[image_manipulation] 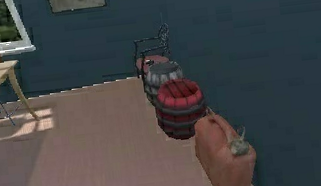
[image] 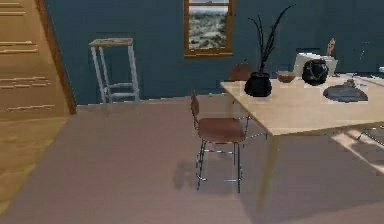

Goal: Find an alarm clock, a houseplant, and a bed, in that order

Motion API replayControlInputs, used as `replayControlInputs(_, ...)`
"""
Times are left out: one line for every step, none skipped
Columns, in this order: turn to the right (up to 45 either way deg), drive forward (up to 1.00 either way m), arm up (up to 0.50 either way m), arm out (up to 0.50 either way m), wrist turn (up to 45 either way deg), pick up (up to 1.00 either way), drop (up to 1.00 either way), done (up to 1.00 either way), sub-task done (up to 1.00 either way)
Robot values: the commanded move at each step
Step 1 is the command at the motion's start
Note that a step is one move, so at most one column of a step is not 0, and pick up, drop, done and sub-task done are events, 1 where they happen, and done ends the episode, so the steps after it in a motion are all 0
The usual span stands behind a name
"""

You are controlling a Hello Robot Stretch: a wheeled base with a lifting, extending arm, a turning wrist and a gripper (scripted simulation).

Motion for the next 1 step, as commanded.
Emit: replayControlInputs(3.0, 0.0, 0.0, 0.0, 0.0, 0.0, 0.0, 0.0, 0.0)
